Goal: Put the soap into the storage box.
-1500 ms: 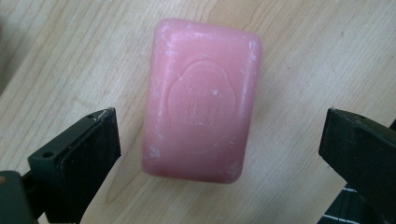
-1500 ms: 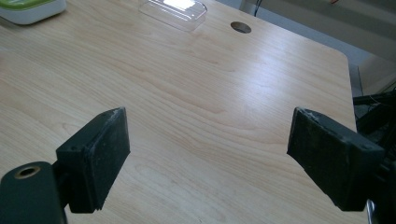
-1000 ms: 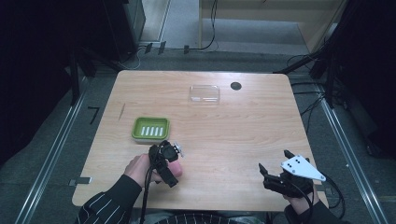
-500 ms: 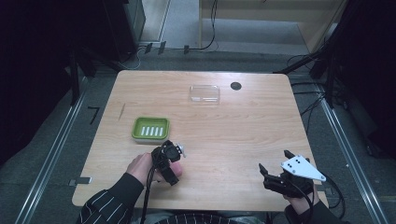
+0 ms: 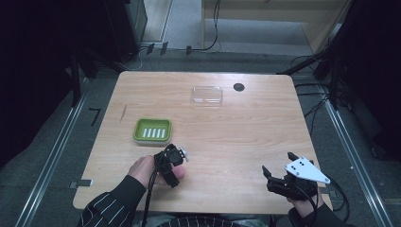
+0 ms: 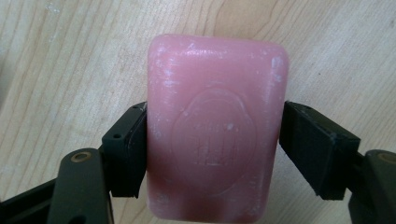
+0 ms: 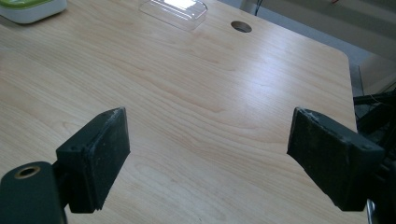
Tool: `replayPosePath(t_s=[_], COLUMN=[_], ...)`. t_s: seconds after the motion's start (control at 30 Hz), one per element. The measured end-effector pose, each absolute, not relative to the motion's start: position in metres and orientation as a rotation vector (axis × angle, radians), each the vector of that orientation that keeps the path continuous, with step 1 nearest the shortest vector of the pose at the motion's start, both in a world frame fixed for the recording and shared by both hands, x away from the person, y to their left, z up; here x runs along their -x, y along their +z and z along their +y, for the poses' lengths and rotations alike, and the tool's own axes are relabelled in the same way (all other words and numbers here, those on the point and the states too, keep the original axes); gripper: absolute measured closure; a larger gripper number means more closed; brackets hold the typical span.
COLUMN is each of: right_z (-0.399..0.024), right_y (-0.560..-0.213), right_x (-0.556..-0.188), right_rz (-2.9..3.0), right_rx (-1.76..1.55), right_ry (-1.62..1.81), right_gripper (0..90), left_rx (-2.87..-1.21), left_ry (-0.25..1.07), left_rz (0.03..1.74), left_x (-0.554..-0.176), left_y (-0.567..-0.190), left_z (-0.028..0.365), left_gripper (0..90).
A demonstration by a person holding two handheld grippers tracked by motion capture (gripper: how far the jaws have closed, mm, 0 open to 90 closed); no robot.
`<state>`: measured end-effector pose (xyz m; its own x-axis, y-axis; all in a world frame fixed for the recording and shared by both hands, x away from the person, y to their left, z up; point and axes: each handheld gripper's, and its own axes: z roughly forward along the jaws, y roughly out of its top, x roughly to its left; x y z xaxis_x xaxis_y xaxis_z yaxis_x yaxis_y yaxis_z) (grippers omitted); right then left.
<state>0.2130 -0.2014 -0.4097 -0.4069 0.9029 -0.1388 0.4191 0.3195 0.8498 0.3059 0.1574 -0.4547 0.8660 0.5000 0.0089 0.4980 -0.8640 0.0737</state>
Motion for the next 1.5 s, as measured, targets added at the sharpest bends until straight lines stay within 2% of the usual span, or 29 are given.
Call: replayPosePath(t_s=[0.6, 1.5], right_z=[-0.2015, -0.2016], right_y=[-0.4097, -0.4097], right_x=[-0.2129, -0.2126], right_rz=[1.966, 1.968], right_rx=[-1.163, -1.162], right_ry=[1.0, 1.001], right_gripper=[13.8, 13.8], left_rx=[-2.988, -3.004], left_ry=[0.08, 0.061], left_rz=[0.731, 0.687], left_x=[-0.3061, -0.3035], left_y=[-0.454, -0.4487], left_z=[0.1553, 0.1618], left_gripper=[37.8, 38.4])
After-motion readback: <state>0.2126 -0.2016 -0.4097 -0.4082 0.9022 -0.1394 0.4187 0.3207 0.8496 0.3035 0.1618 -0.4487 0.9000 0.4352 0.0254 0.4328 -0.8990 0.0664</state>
